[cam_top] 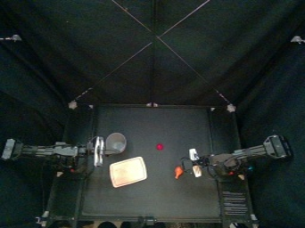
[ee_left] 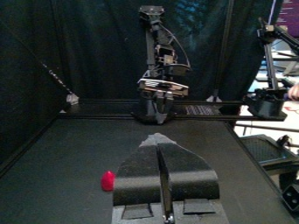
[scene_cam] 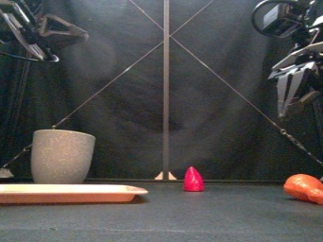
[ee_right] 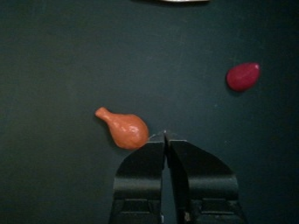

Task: Pick the drumstick then place it on the pink plate
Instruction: Pick the drumstick

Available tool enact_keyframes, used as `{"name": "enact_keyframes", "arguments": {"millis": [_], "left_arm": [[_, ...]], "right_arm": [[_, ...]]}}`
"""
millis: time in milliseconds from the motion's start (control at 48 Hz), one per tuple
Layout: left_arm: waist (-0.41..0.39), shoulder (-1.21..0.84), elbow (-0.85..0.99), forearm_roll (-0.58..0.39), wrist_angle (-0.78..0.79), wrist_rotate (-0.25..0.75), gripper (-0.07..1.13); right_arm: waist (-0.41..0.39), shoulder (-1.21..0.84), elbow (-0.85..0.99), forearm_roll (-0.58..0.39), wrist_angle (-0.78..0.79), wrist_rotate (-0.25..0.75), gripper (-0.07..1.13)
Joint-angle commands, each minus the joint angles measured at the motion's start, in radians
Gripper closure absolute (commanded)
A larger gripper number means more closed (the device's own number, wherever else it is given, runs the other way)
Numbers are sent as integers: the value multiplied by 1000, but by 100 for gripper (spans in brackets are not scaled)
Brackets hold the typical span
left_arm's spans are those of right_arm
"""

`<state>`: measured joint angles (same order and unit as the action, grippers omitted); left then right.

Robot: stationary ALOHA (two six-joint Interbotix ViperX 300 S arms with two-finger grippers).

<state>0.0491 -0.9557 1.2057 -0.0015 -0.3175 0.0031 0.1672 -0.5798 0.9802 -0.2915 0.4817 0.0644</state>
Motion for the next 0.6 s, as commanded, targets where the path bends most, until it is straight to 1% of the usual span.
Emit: {"name": "enact_keyframes", "arguments": {"millis": [21, 146, 208, 229, 292, 354, 417, 604], "left_arm": [[8, 5, -14, 3, -11, 2, 96], [8, 5, -14, 3, -11, 2, 96], [12, 5, -14, 2, -11, 2, 96], [12, 5, -12, 2, -11, 2, 96], [17, 5, -11, 0, -11, 2, 96], [21, 5, -11, 0, -11, 2, 96], [25, 5, -9, 0, -11, 2, 96], [28, 5, -8, -2, -11, 2, 96]], "right_arm": [[18, 14, -41, -25, 8, 5, 78], [25, 49, -46, -15, -3, 6, 60], [26, 60, -48, -3, -17, 8, 48], [26, 64, -49, 3, -23, 8, 42], [26, 71, -57, 12, -28, 8, 31], [26, 72, -64, 14, -26, 9, 23], [29, 74, -69, 15, -26, 9, 19], [31, 75, -67, 15, -25, 8, 19]]}}
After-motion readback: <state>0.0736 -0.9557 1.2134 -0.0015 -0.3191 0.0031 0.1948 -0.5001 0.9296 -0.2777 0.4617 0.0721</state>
